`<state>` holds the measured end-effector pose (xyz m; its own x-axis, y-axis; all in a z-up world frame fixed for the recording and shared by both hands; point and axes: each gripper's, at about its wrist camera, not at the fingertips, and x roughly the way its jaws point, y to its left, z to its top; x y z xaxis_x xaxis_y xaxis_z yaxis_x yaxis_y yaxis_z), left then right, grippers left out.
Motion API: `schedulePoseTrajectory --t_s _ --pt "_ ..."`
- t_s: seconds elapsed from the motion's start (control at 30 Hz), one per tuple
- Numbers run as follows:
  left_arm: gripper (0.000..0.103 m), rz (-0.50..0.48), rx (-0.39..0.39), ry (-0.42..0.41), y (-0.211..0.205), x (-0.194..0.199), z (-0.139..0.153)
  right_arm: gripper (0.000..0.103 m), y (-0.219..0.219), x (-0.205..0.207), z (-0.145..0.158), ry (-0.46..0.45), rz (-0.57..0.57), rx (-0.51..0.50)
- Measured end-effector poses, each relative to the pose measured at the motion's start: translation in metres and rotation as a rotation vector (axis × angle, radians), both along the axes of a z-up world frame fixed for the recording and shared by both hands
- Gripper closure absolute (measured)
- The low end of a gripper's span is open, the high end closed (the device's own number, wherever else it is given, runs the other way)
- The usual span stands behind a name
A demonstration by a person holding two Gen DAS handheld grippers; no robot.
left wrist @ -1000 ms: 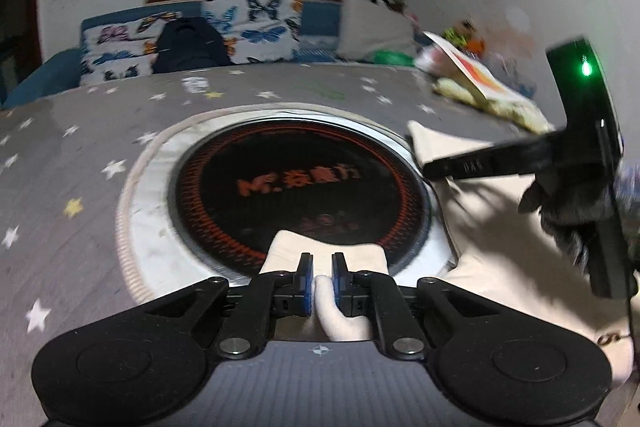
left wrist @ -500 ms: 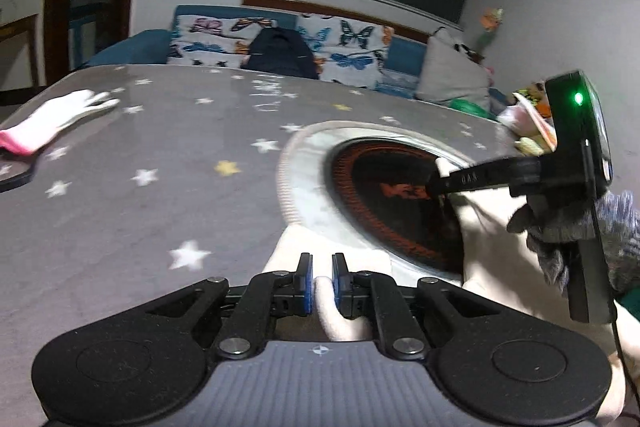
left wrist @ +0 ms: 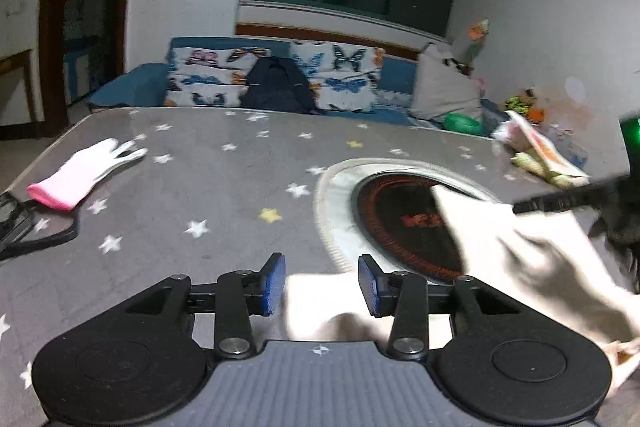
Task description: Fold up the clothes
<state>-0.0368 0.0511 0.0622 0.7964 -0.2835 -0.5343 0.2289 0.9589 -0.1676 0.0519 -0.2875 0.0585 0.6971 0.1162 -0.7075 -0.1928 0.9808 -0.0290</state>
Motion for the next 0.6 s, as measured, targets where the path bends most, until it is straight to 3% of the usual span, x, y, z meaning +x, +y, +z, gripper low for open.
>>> schedulePoseTrajectory --t_s 0.1,0.3,0.6 --pt "0.060 -0.091 -0.012 0.018 -0.028 0.010 0.007 0.062 -0.039 -0.021 -0.007 0.015 -0.098 -0.035" --pt "0.062 -0.202 0.060 0.087 -0.109 0.049 -0.003 0.065 -0.095 -0.046 -0.022 0.029 -0.233 -0.060" --pt "0.062 -0.163 0.154 0.161 -0.169 0.107 -0.035 0.068 -0.108 -0.039 -0.032 0.017 -0.223 -0.046"
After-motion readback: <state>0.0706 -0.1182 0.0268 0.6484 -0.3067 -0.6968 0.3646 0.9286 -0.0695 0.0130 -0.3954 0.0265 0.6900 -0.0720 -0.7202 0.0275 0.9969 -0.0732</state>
